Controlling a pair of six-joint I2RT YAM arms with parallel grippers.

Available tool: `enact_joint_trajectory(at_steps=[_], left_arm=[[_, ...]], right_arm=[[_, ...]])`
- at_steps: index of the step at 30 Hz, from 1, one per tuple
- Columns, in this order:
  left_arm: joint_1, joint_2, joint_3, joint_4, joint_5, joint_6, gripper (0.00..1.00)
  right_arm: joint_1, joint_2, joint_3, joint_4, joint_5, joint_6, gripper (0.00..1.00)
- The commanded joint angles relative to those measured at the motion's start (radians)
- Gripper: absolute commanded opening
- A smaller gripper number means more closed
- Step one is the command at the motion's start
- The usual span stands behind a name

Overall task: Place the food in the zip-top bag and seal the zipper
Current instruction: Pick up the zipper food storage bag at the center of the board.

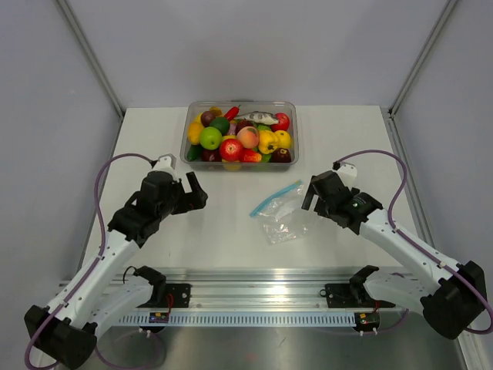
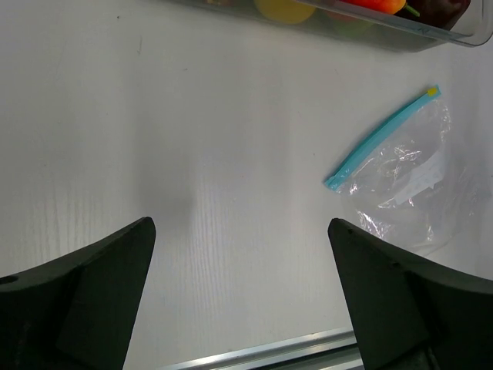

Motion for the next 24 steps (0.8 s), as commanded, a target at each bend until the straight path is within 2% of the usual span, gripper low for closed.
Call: enact_joint_trajectory(at_steps=[1, 6, 10, 12, 14, 16, 20, 24], left_arm=[[-0.005, 0.031, 0.063, 0.003, 0.011, 0.014, 0.99], [-0.005, 0.095, 0.091, -0.05, -0.028, 0.01, 0.99], [-0.005, 0.109, 0.097, -0.06, -0.003, 0.008, 0.99], [-0.005, 0.104, 0.083, -0.054, -0.008, 0.003, 0.99], [-0.005, 0.109, 0.085, -0.076, -0.021, -0.006, 0.99], [-0.005, 0.118, 0.091, -0.091, -0.04, -0.013, 0.99], [-0.006, 0.106, 0.091, -0.108, -0.038, -0.018, 0.99], [-0.005, 0.074, 0.071, -0.111, -0.026, -0.018, 0.99]], right_arm=[[-0.003, -0.009, 0.003, 0.046, -0.004, -0.006, 1.0], [-0.003, 0.002, -0.002, 0.055, -0.007, -0.017, 0.99], [-0.004, 0.031, 0.018, 0.067, -0.011, -0.023, 0.99], [0.045, 0.055, 0.064, 0.025, 0.051, -0.002, 0.99], [0.107, 0.115, 0.156, -0.014, 0.156, 0.027, 0.99], [0.158, 0.211, 0.246, -0.049, 0.19, 0.038, 0.99], [0.168, 0.373, 0.35, -0.042, 0.183, 0.104, 0.93], [0.167, 0.538, 0.461, -0.02, 0.146, 0.181, 0.94]])
